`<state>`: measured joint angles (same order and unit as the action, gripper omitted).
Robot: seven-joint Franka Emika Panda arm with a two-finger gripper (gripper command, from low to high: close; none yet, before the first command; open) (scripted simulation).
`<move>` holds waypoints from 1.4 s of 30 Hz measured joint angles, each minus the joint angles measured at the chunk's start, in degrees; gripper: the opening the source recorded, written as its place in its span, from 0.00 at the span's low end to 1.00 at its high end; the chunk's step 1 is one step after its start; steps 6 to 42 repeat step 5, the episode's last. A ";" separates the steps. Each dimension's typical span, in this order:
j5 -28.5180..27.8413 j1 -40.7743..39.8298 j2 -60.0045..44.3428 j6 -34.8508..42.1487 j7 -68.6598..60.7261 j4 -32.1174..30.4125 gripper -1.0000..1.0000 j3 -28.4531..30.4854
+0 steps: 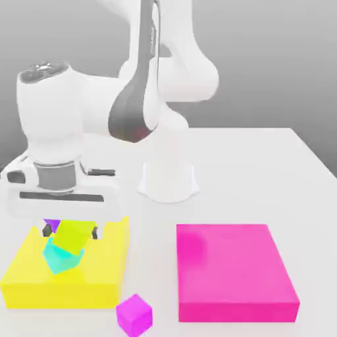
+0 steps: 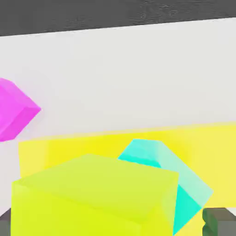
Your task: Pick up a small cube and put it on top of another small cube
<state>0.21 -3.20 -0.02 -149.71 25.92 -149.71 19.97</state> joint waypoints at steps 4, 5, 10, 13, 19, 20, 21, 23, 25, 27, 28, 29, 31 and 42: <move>-3.02 -1.01 5.55 6.36 2.23 1.12 1.00 0.38; -4.01 -1.33 7.47 8.59 2.96 1.51 1.00 0.16; -4.01 -1.33 7.47 8.59 2.96 1.51 1.00 0.16; -4.01 -1.33 7.47 8.59 2.96 1.51 1.00 0.16; -4.01 -1.33 7.47 8.59 2.96 1.51 1.00 0.16; -4.01 -1.33 7.47 8.59 2.96 1.51 1.00 0.16; -4.01 -1.33 7.47 8.59 2.96 1.51 1.00 0.16; -4.01 -1.33 7.47 8.59 2.96 1.51 1.00 0.16; -4.01 -1.33 7.47 8.59 2.96 1.51 1.00 0.16; -4.01 -1.33 7.47 8.59 2.96 1.51 1.00 0.16; -4.01 -1.33 7.47 8.59 2.96 1.51 1.00 0.16; -4.01 -1.33 7.47 8.59 2.96 1.51 1.00 0.16; -4.01 -1.33 7.47 8.59 2.96 1.51 1.00 0.16; -4.01 -1.33 7.47 8.59 2.96 1.51 1.00 0.16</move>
